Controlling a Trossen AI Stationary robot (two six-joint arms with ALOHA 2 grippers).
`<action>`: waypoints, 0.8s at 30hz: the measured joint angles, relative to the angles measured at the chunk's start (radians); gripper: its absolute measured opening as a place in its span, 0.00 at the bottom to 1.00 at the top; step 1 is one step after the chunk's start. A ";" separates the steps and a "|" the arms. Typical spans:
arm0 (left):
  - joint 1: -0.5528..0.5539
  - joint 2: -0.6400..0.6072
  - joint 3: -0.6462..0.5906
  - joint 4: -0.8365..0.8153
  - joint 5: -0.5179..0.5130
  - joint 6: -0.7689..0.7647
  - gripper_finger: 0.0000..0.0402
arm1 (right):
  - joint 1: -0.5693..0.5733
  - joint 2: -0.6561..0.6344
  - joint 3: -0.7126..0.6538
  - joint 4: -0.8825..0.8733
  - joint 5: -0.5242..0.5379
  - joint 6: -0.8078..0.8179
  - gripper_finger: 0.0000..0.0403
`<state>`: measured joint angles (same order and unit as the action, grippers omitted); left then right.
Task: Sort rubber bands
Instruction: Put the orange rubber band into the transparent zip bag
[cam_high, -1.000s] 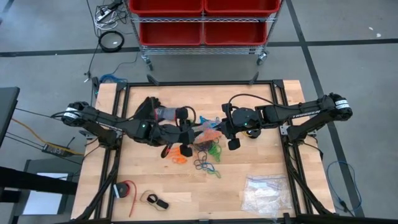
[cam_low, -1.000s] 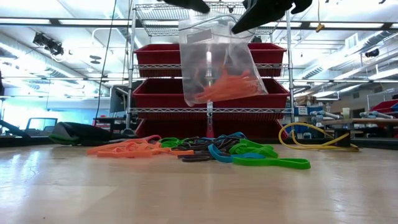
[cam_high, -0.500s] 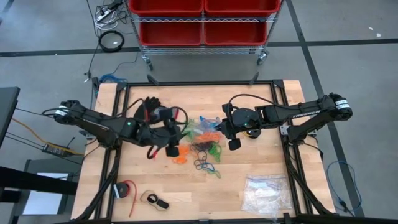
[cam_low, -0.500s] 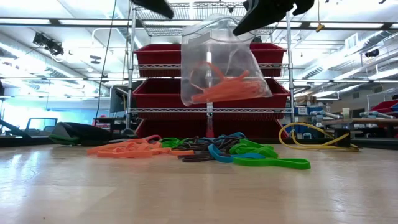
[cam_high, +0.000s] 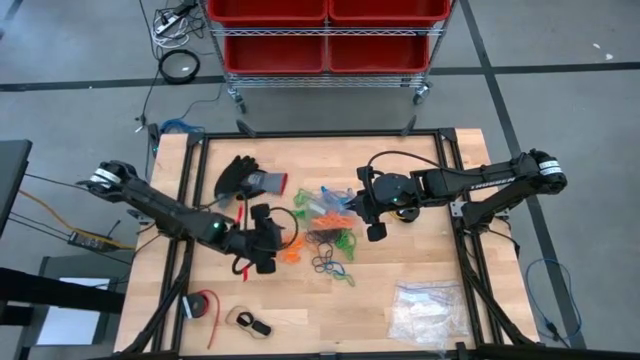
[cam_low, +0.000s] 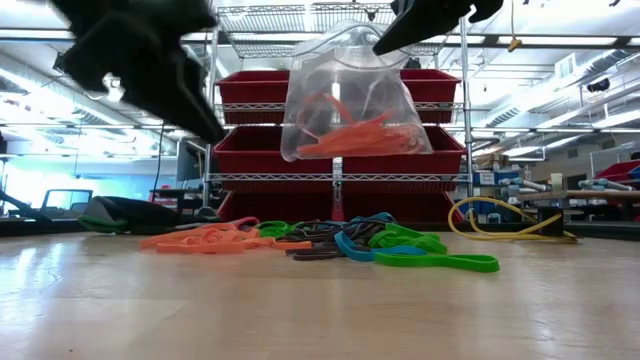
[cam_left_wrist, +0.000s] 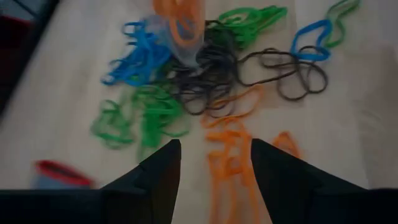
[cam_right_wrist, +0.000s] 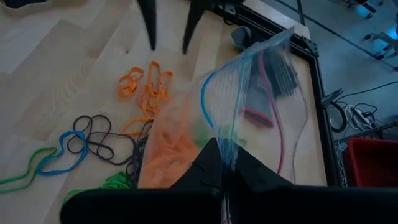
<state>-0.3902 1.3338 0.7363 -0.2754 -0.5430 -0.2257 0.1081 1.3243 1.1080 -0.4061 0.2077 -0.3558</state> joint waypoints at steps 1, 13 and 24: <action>-0.003 0.000 -0.040 0.069 0.013 -0.012 0.50 | 0.000 0.000 0.000 0.000 0.000 0.000 0.00; -0.006 0.004 -0.422 0.591 0.111 -0.201 0.50 | 0.000 0.000 0.000 0.000 0.000 -0.001 0.00; -0.031 0.045 -0.465 0.643 0.112 -0.223 0.36 | -0.001 0.000 0.000 0.001 0.000 -0.001 0.00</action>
<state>-0.4215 1.3790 0.2714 0.3676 -0.4313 -0.4488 0.1070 1.3243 1.1080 -0.4049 0.2077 -0.3572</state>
